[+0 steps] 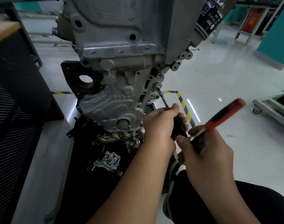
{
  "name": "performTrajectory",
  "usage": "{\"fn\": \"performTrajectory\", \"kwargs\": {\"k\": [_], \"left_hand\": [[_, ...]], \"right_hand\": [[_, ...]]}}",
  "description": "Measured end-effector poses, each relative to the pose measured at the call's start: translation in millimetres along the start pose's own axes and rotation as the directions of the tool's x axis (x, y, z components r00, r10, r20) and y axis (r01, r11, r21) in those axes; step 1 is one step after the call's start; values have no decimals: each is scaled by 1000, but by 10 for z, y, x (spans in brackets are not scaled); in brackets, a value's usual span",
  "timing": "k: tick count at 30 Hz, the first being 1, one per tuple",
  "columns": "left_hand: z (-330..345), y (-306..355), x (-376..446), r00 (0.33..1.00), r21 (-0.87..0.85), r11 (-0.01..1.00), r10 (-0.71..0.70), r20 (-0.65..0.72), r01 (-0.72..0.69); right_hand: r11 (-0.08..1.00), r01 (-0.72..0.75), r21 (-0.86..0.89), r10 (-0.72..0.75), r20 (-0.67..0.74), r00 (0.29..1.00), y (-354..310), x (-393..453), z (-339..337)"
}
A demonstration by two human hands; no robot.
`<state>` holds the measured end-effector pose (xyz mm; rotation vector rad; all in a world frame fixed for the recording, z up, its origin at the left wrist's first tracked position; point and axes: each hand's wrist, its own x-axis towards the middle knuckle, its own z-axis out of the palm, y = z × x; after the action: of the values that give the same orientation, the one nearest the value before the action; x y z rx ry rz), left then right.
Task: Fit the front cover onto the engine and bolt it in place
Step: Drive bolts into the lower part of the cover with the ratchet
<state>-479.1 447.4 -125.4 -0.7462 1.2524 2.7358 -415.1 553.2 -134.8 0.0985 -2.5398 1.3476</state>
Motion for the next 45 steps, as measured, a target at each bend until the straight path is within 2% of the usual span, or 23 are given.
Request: {"fn": "performTrajectory", "kwargs": {"k": [2, 4, 6, 7, 9, 11, 13, 14, 16, 18, 19, 21, 23, 24, 26, 28, 32, 35, 37, 38, 41, 43, 45], "left_hand": [[-31, 45, 10, 994, -27, 997, -72, 80, 75], [-64, 109, 38, 980, -72, 988, -123, 154, 136], [-76, 143, 65, 980, -86, 987, -122, 159, 137], [-70, 137, 74, 984, -84, 989, -106, 145, 119], [-38, 100, 83, 992, -72, 994, -70, 108, 78], [0, 53, 95, 994, -48, 997, -62, 91, 66], [15, 32, 122, 995, -38, 998, -40, 95, 44], [11, 36, 135, 994, -32, 999, -27, 107, 30], [-23, 76, 140, 983, -11, 999, -44, 176, 47], [-70, 133, 138, 960, 41, 995, -101, 260, 94], [-91, 153, 142, 953, 72, 993, -108, 284, 92], [-107, 159, 154, 951, 99, 993, -91, 297, 64], [-83, 125, 161, 955, 93, 995, -50, 292, 24], [-69, 108, 161, 956, 79, 997, -30, 292, 7], [-55, 108, 156, 957, 47, 999, -10, 289, -4], [-89, 141, 176, 959, 43, 999, -17, 282, 5], [-204, 190, 178, 955, 132, 991, -33, 295, -7], [-228, 181, 151, 962, 155, 988, -14, 271, -29], [-193, 173, 133, 963, 157, 987, -3, 270, -41], [-174, 175, 129, 963, 156, 987, 4, 269, -48], [-127, 179, 99, 959, 95, 994, 19, 283, -48], [-111, 145, 71, 952, 76, 997, 3, 306, -28], [-100, 87, 57, 960, 87, 996, -12, 281, -13]], "right_hand": [[827, -320, 462, 275, 164, 947, -67, 29, -22], [132, -644, 754, 404, 552, 729, -126, 60, -43], [-158, -682, 714, 389, 679, 622, -137, 80, -73], [-70, -683, 727, 382, 652, 655, -128, 84, -72], [547, -522, 654, 321, 412, 853, -41, 53, -49], [986, -61, 152, 41, 131, 990, 22, 45, -45], [997, -11, 82, 6, 68, 998, 100, 60, -24], [925, -180, 335, 150, 114, 982, 84, 42, -10], [315, -590, 743, 385, 468, 795, 13, 77, -16], [-168, -651, 740, 411, 653, 636, 15, 126, -58], [-143, -643, 752, 423, 634, 647, 34, 133, -61], [376, -530, 760, 376, 398, 837, 55, 104, -54], [913, -124, 389, 110, 59, 992, 123, 63, -66], [982, 37, 184, -31, -34, 999, 153, 71, -72], [975, 117, 187, -92, -133, 987, 138, 68, -55], [836, -69, 545, 121, -59, 991, 19, 34, -36], [156, -478, 865, 444, 371, 816, -78, 42, -28], [561, -382, 734, 337, 219, 916, -32, 39, -44], [962, 19, 272, 0, -70, 998, 10, 59, -68], [986, 146, 75, -134, -143, 981, 23, 74, -82], [915, -21, 403, 86, -145, 986, -55, 69, -53], [509, -307, 804, 386, 106, 917, -115, 83, -30], [411, -420, 809, 489, 193, 851, -68, 128, -34]]}}
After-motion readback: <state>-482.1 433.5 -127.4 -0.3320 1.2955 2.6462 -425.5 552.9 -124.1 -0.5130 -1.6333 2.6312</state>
